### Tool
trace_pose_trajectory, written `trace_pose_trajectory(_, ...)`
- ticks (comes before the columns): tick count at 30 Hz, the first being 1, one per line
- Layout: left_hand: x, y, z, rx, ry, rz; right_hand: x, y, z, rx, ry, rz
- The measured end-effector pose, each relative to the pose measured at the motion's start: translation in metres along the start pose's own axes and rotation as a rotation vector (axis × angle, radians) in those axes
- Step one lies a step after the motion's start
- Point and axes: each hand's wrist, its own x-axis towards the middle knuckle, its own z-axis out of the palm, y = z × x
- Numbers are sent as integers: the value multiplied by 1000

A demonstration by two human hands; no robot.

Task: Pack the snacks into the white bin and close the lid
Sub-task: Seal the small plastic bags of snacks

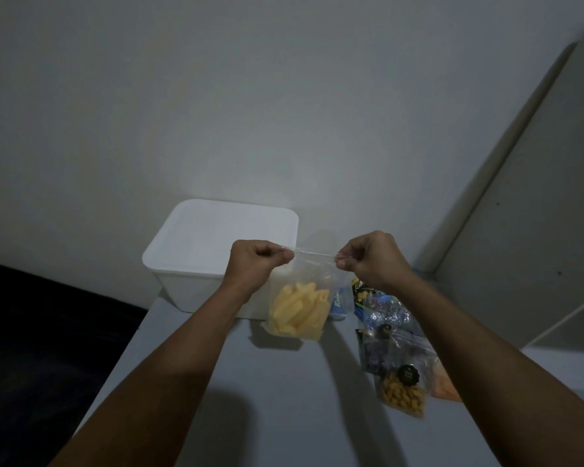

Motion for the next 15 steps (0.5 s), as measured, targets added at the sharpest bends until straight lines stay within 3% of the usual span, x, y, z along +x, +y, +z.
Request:
trace_pose_trajectory(10, -4, -20, -3, -111, -74, -46, -3, 3, 3, 8, -76, 24)
trace_pose_trajectory(15, -5, -20, 6, -61, 62, -20, -4, 3, 8, 22, -22, 43)
